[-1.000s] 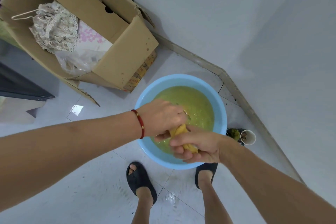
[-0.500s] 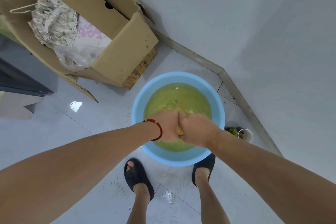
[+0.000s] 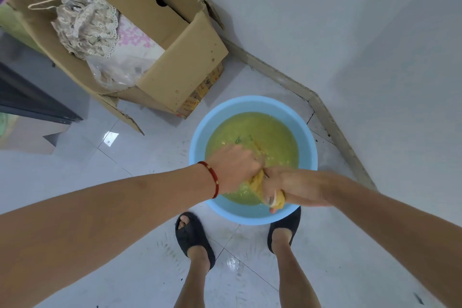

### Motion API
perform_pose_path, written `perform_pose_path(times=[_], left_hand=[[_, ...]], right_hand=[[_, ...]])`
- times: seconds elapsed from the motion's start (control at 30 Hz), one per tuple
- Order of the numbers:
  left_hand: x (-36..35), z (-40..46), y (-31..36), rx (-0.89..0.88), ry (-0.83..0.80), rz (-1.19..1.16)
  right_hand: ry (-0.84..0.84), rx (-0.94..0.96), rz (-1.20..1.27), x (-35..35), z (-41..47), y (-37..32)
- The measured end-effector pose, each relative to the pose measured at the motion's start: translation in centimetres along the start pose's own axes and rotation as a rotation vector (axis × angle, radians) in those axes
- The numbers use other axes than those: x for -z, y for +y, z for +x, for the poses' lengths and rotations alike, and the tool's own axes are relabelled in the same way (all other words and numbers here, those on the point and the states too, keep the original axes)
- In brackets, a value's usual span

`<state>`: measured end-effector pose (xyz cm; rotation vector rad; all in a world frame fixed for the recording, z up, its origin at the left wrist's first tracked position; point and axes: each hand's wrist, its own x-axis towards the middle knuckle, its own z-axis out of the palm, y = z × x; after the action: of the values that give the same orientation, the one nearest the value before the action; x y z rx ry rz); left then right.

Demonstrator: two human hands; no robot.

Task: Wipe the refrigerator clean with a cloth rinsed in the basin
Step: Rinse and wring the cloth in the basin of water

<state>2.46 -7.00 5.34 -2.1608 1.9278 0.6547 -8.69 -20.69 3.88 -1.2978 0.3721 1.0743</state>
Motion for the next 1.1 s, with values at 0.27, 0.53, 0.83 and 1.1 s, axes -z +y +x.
perform_pose_path(times=[0.27, 0.53, 0.83, 1.1], left_hand=[[-0.8, -1.1, -1.8, -0.264, 0.368, -0.120], [1.3, -1.7, -1.7, -0.237, 0.183, 0.004], [0.2, 0.0, 0.5, 0.113, -0.196, -0.128], [-4.3, -0.6, 1.3, 0.503, -0.230, -0.628]], right_hand=[[-0.111, 0.118, 0.378, -2.4, -0.7, 0.5], [-0.170, 0.108, 0.687, -3.7, -1.3, 0.2], [0.489, -0.055, -0.471, -3.1, 2.4, 0.1], [0.477, 0.089, -1.014, -2.3, 3.2, -0.3]])
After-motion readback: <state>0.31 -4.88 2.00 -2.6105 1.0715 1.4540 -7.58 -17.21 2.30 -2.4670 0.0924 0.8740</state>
